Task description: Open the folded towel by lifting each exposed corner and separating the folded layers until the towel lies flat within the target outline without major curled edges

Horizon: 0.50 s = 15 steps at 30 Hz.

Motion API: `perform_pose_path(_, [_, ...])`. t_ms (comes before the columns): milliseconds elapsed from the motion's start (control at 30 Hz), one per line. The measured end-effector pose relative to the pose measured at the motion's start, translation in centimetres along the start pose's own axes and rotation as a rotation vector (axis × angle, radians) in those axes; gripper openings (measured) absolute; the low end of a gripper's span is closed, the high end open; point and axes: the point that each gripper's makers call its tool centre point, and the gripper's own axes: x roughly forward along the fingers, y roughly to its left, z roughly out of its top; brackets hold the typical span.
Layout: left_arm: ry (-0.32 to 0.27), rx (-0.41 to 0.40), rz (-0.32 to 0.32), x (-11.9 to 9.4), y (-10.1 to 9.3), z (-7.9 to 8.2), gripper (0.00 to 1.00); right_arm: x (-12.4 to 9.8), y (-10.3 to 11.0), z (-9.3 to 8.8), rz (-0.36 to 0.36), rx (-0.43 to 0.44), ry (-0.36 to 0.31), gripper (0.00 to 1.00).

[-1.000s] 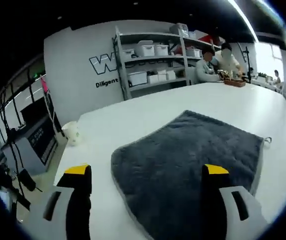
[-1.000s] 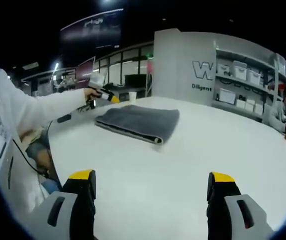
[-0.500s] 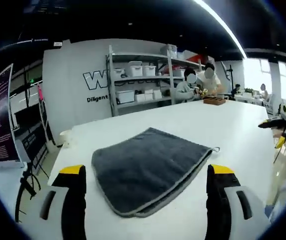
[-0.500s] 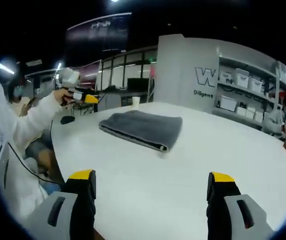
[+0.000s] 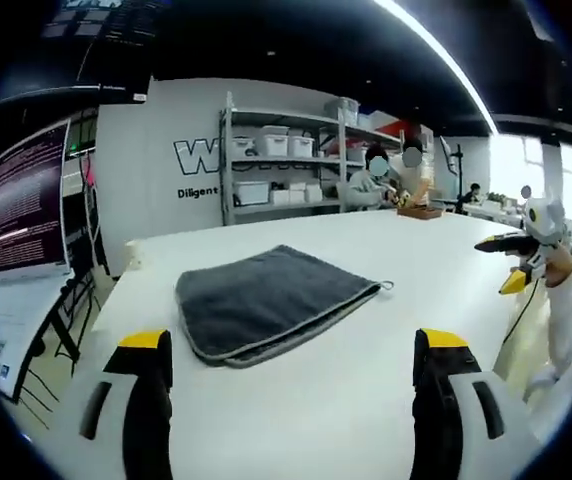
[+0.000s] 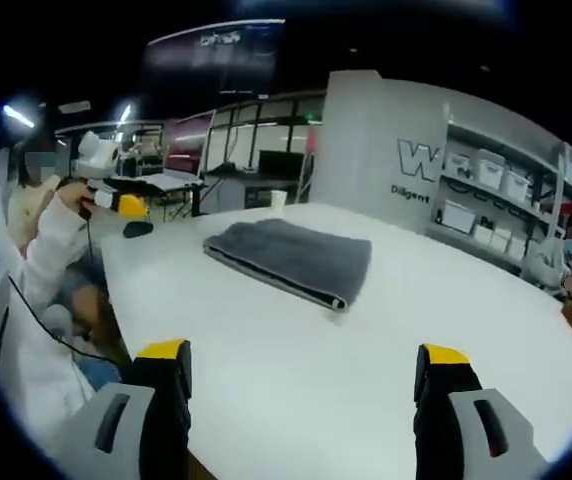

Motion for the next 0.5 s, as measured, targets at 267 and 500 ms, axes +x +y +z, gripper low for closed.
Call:
perform_pose_path(267, [-0.001, -0.025, -0.025, -0.4, 0.1, -1.7, 1.00, 0.4, 1.2, 0.4, 0.022, -0.077, 0.085, 0.91])
perform_pose_path(500, [0.018, -0.011, -0.031, -0.6, 0.4, -1.9, 1.00, 2.6, 2.9, 4.0, 0.114, -0.087, 0.044, 0.90])
